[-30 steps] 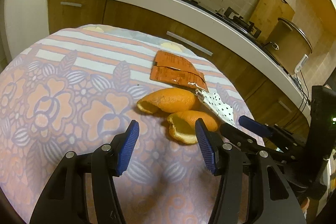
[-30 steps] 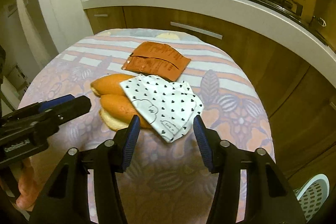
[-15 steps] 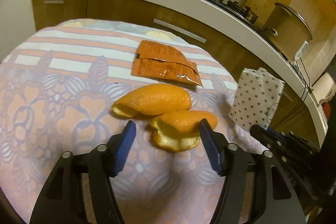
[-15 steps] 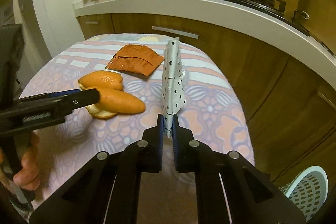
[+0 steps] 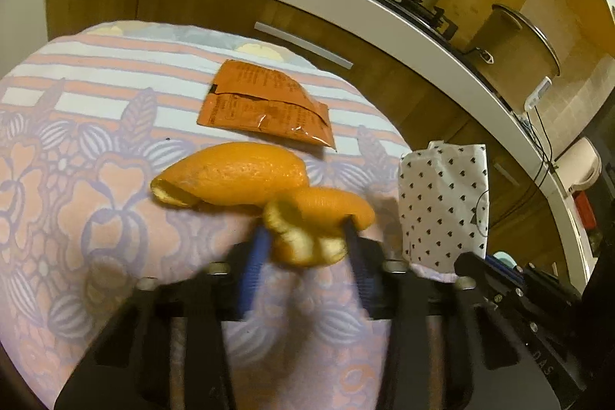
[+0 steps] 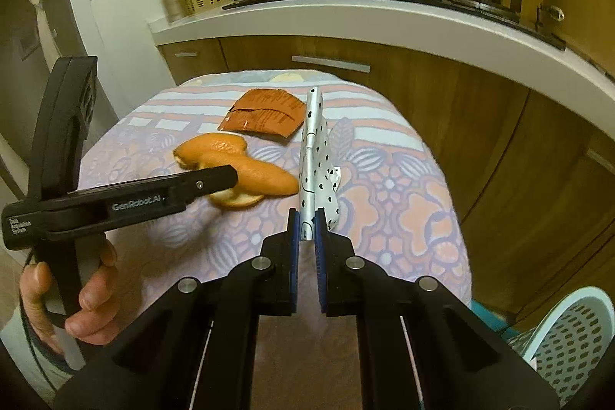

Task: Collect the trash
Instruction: 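Grasp the polka-dot paper with the right tool while the left tool grasps the carrot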

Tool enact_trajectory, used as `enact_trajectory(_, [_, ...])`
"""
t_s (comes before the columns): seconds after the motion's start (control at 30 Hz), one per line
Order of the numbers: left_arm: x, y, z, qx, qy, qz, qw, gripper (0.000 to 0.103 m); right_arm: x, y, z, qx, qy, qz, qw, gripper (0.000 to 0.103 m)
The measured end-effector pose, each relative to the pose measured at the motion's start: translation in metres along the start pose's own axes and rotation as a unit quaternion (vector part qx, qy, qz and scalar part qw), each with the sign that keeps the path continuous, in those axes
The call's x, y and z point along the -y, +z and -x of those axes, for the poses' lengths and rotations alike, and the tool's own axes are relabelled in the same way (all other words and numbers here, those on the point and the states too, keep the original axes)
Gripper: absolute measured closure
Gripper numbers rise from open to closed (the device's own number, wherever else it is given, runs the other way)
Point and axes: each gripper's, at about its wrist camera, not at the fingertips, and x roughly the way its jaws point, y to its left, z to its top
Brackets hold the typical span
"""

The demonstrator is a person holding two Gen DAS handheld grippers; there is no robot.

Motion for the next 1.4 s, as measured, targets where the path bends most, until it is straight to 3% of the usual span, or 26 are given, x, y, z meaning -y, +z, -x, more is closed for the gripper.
enact_trajectory(0.27, [0.001,-0.017,0.038,0.028,-0.021,-0.002,0.9994,0.097,0.003,-0.008,0.018,-0.006,0.091,-0.05,0.995,0.097])
enact_trajectory(0.37, [0.001,-0.025,0.06,0.049,0.005,-0.01,0.9987,0.097,0.009,-0.011,0.021,-0.012,0.141,-0.079,0.987,0.097])
enact_trajectory(0.43, [-0.003,-0.031,0.072,0.062,0.026,-0.014,0.9976,0.097,0.013,-0.012,0.019,-0.018,0.151,-0.094,0.984,0.097])
enact_trajectory(0.53, [-0.009,-0.042,0.084,0.064,0.05,-0.026,0.9963,0.097,0.023,-0.015,0.01,-0.03,0.124,-0.113,0.985,0.097])
enact_trajectory(0.73, [-0.012,-0.065,0.081,0.028,0.05,-0.057,0.9967,0.09,0.047,-0.02,0.006,-0.035,0.077,-0.144,0.986,0.093])
enact_trajectory(0.8, [-0.01,-0.069,0.079,0.02,0.048,-0.063,0.9966,0.072,0.047,-0.021,0.004,-0.04,0.051,-0.131,0.989,0.086])
enact_trajectory(0.83, [-0.008,-0.072,0.078,0.014,0.046,-0.069,0.9964,0.056,0.045,-0.021,0.004,-0.044,0.027,-0.115,0.992,0.083])
enact_trajectory(0.87, [-0.006,-0.074,0.078,0.013,0.044,-0.076,0.9961,0.049,0.042,-0.021,0.004,-0.046,0.009,-0.101,0.994,0.076])
enact_trajectory(0.97, [0.002,-0.079,0.075,0.004,0.033,-0.094,0.995,0.046,0.036,-0.022,0.005,-0.044,-0.019,-0.07,0.996,0.053])
enact_trajectory(1.0, [0.005,-0.078,0.074,0.0,0.032,-0.101,0.9944,0.045,0.035,-0.022,0.006,-0.041,-0.021,-0.066,0.997,0.05])
enact_trajectory(1.1, [0.011,-0.075,0.071,0.001,0.033,-0.11,0.9934,0.039,0.03,-0.021,0.008,-0.035,-0.034,-0.05,0.998,0.049])
enact_trajectory(1.27, [0.019,-0.076,0.064,-0.026,-0.011,-0.115,0.993,0.028,0.025,-0.017,0.007,-0.03,-0.042,-0.039,0.998,0.047])
enact_trajectory(1.4, [0.023,-0.081,0.058,-0.041,-0.028,-0.113,0.9923,0.028,0.024,-0.016,0.002,-0.034,-0.046,-0.037,0.998,0.047])
